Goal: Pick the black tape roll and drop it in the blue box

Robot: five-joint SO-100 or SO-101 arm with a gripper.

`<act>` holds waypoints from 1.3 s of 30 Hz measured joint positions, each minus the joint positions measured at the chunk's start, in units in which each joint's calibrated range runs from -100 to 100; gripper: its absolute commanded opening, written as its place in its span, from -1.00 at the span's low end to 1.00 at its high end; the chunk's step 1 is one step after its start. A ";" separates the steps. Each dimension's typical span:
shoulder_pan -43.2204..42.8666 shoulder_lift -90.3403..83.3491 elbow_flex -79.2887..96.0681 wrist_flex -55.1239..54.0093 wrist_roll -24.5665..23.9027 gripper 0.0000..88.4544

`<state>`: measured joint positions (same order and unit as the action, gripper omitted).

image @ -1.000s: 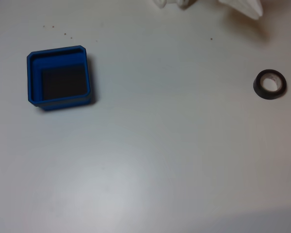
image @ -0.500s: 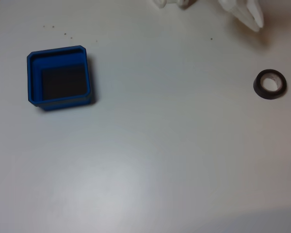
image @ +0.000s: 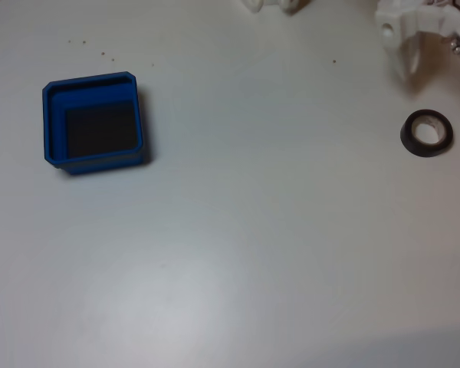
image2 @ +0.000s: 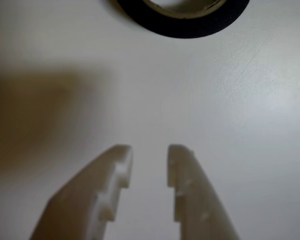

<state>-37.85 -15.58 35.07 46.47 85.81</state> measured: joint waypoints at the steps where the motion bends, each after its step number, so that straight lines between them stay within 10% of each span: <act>1: 0.00 1.44 -1.70 0.41 -0.08 -0.98; 39: 8.71 19.73 -17.40 1.48 -24.29 -0.77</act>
<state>-29.14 4.15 17.67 47.95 61.52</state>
